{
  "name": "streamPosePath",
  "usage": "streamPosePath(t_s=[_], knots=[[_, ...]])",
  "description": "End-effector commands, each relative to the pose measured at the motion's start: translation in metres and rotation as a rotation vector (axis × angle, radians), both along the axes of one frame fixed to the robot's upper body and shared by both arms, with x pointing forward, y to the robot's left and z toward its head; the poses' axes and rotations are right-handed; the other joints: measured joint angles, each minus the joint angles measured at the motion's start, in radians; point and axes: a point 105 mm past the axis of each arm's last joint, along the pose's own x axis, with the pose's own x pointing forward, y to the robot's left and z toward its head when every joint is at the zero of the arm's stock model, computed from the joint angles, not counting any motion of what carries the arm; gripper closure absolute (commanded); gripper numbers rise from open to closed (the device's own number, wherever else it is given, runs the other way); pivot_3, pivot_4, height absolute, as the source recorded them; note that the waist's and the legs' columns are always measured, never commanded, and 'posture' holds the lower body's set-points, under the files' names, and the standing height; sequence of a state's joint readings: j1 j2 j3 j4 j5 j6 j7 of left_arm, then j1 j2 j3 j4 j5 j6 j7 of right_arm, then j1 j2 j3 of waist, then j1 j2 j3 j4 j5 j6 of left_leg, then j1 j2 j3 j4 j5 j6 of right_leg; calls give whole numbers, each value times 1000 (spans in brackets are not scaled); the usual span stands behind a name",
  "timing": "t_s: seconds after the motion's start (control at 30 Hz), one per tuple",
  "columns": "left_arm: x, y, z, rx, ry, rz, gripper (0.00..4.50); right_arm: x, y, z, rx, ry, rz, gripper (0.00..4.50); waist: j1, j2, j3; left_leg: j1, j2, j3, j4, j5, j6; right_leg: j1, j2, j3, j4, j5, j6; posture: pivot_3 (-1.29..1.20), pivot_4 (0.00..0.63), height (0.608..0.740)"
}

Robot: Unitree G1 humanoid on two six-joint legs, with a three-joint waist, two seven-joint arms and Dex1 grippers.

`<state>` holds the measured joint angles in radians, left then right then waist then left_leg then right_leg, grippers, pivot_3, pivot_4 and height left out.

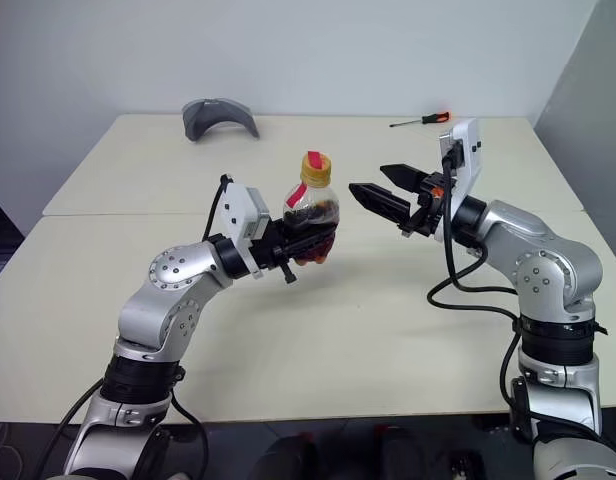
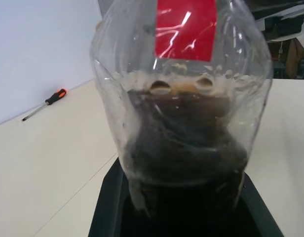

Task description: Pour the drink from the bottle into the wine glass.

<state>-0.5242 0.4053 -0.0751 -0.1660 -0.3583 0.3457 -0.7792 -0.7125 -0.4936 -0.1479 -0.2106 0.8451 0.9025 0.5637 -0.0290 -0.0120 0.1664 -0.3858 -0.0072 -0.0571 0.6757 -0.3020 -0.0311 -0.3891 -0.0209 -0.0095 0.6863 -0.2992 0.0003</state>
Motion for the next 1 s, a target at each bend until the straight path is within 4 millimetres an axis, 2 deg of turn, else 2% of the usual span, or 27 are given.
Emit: streamPosePath(t_s=[0.03,0.2,0.57,1.0], knots=[[-8,-5,23,-26,-83,-43,3600,-9,4,19,52,-57,43,0,0,0,0,0,0,0,0,0,0,0,0,0,0,0,0,0,150,740],[-5,-5,23,-27,-83,-42,3600,-35,25,30,126,-35,213,0,1,0,0,0,0,0,0,0,0,0,0,0,0,0,0,0,150,740],[-7,-8,22,-25,-83,-51,3600,-29,47,46,158,-96,187,0,1,0,0,0,0,0,0,0,0,0,0,0,0,0,0,0,150,740],[-9,-5,21,-25,-84,-43,3600,-31,60,40,122,-130,231,0,1,0,0,0,0,0,0,0,0,0,0,0,0,0,0,0,150,740]])
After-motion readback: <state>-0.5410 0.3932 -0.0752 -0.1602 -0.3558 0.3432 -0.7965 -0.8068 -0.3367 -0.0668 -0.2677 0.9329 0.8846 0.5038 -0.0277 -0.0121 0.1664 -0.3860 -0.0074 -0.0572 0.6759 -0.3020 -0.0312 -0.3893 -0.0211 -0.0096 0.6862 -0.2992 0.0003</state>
